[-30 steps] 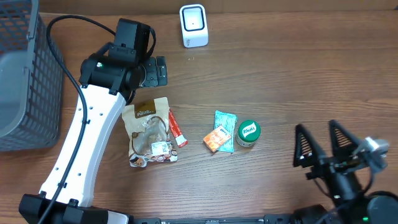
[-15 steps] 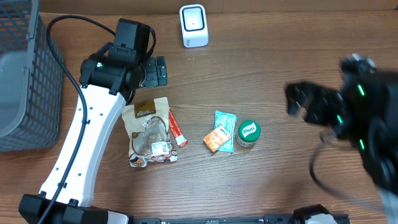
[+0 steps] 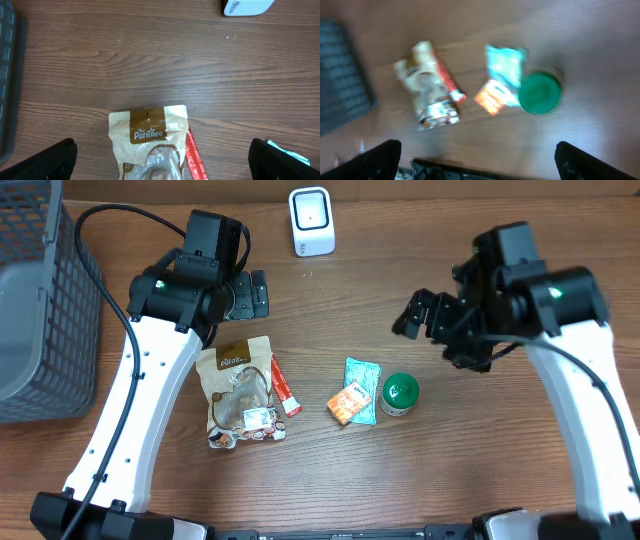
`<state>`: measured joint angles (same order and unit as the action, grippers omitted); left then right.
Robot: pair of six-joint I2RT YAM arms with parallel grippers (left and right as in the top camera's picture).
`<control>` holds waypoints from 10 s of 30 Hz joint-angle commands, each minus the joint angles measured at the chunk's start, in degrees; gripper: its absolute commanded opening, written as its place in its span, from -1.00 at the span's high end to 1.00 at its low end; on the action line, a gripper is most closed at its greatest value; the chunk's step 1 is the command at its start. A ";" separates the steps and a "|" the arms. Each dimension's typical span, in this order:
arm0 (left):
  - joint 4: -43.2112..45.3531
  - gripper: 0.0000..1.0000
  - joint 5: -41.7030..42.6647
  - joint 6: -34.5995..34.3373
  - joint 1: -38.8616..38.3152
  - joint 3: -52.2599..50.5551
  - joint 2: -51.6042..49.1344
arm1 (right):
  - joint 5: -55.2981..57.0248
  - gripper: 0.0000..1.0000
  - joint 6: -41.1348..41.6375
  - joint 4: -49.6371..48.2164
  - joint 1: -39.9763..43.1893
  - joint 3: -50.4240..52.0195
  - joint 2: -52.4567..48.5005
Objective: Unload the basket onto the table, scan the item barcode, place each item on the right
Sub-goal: 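Move the right gripper over the green-lidded jar, then lower the right gripper around the green-lidded jar, then close the right gripper on the jar and lift it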
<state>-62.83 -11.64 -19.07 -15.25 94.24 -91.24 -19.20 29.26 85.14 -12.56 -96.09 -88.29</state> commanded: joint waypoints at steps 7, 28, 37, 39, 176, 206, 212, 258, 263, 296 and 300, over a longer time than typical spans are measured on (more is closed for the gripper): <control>0.04 -0.99 -0.79 1.07 0.11 0.76 0.15 | 13.16 -1.00 15.23 -2.86 -7.15 5.84 -2.60; 0.04 -0.99 -0.79 1.07 0.11 0.76 0.17 | 13.16 -1.00 24.81 -23.41 -7.32 30.12 -2.62; 0.04 -1.00 -0.79 1.09 0.11 0.76 0.17 | 13.20 -0.98 25.20 -28.83 -7.32 35.32 -2.71; 0.04 -0.99 -0.79 1.09 0.11 0.76 0.17 | 13.20 -0.83 24.90 -28.89 -7.32 35.82 -2.71; 0.04 -1.00 -0.76 1.07 0.11 0.76 0.17 | 15.26 -1.00 -17.14 -30.36 -7.30 33.05 -2.69; 0.04 -0.99 -0.76 1.07 0.11 0.76 0.15 | 15.19 -0.75 -15.56 -34.12 -7.32 33.14 -2.71; 0.04 -0.99 -0.79 1.07 0.11 0.76 0.17 | 15.21 -0.74 -15.58 -34.97 -7.32 34.16 -3.04; 0.04 -1.00 -0.79 1.09 0.11 0.76 0.17 | 19.56 -0.38 -15.56 -36.52 -7.32 36.89 -10.75; 0.04 -1.00 -0.76 1.07 0.11 0.76 0.17 | 19.63 -0.35 -15.61 -36.33 -7.32 36.89 -10.75; 0.04 -1.00 -0.76 1.09 0.11 0.76 0.17 | 19.96 -0.65 -15.56 -36.87 -7.37 36.89 -10.80; 0.04 -0.99 -0.79 1.07 0.11 0.76 0.15 | 19.98 -0.64 -15.58 -37.13 -7.37 36.89 -10.80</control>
<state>-62.83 -11.66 -19.07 -15.25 94.24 -91.24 0.27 13.89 48.47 -19.92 -59.61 -98.91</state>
